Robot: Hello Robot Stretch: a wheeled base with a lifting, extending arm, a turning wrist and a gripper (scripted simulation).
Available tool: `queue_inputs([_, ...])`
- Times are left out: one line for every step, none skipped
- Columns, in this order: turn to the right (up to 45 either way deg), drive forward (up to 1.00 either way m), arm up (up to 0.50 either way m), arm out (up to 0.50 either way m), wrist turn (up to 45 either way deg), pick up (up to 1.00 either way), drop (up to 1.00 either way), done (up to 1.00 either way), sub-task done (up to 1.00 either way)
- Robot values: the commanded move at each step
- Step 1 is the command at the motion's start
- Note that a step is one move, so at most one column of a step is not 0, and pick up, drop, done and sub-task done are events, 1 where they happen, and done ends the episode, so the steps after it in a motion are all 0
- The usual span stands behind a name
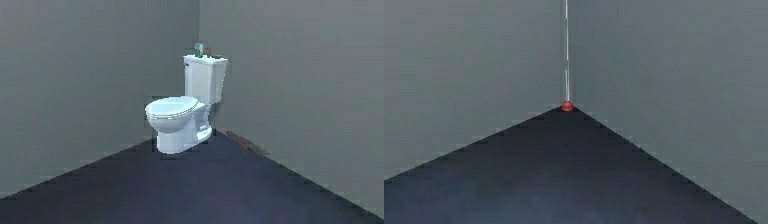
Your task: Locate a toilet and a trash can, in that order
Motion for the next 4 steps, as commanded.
queue_inputs([0.0, 1.0, 0.0, 0.0, 0.0, 0.0, 0.0, 0.0, 0.0])
queue_inputs([12.0, 0.0, 0.0, 0.0, 0.0, 0.0, 0.0, 0.0, 0.0])
queue_inputs([0.0, 0.1, 0.0, 0.0, 0.0, 0.0, 0.0, 0.0, 0.0])
queue_inputs([-15.0, 0.0, 0.0, 0.0, 0.0, 0.0, 0.0, 0.0, 0.0])
